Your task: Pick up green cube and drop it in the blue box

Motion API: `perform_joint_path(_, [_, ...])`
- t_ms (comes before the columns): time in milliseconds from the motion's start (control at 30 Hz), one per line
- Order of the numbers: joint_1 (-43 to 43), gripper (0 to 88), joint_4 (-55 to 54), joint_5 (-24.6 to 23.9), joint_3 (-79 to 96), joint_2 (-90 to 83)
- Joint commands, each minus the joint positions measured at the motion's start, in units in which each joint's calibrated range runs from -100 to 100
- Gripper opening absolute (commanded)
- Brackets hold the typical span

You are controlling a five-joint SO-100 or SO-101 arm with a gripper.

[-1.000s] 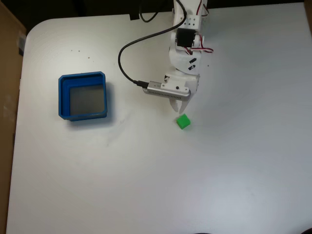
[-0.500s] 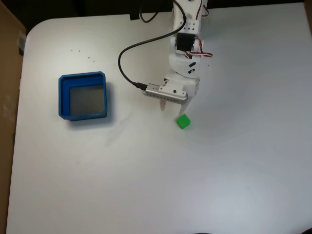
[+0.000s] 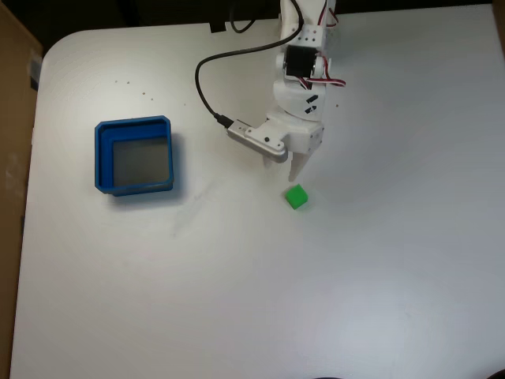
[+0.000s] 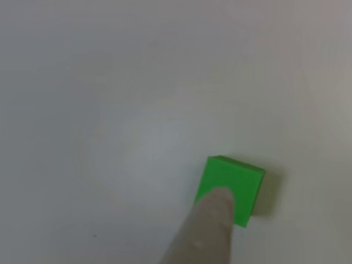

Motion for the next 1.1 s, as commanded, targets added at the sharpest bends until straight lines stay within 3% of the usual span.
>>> perform_joint_path(0, [-0.1,23.8,4.4,-0.2,-5.8,-0.1])
perform_joint_path(333, [-2.4,30.5,4.4,-7.3,-12.0,8.5])
perform_joint_path(1067, [-6.3,32.0,3.7,-7.2,-13.7,14.4])
